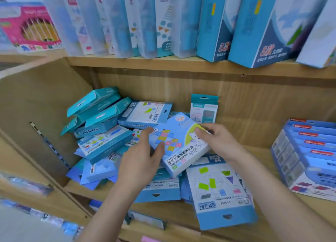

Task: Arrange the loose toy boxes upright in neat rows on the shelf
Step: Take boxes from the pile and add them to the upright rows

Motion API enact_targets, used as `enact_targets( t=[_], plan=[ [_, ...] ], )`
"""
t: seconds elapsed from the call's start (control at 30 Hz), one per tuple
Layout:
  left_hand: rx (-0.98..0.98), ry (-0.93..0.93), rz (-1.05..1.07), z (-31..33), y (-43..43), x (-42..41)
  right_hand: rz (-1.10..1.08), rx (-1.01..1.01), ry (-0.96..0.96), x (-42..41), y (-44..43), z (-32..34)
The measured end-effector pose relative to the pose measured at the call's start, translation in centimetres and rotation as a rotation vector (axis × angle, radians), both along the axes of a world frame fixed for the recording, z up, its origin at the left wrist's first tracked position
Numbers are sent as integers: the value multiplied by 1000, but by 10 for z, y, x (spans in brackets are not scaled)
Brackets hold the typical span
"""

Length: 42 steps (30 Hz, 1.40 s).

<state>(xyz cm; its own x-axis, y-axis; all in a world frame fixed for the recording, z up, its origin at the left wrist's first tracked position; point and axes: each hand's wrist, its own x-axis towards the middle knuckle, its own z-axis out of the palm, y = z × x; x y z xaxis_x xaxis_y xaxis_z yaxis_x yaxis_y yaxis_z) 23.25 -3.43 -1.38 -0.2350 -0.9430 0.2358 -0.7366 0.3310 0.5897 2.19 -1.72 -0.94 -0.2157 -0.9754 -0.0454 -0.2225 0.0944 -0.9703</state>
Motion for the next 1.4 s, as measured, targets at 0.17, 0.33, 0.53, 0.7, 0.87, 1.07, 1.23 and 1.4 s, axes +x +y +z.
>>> enact_targets(
  t=[0.17,0.33,0.53,0.7,0.87,1.07,1.23,1.4],
  plan=[
    [36,171,-59,7,8,-5,-13,-75,-69,-10,16,19],
    [255,551,-92,22,4,-18,-24,-103,-204,-33,41,24],
    [399,770,-218,45,-6,-55,-147,-178,-177,-63,62,15],
    [146,405,-397,54,-26,-105,-492,-204,422,-104,85,15],
    [-15,45,-462,52,-42,-164,-587,-148,772,-138,105,21],
    [-24,-111,-474,20,-53,-226,-570,-37,983,-178,110,22],
    [6,18,-394,-5,-54,-239,-431,37,980,-185,108,12],
    [-9,45,-337,-7,-56,-243,-347,99,1131,-182,103,7]
  ],
)
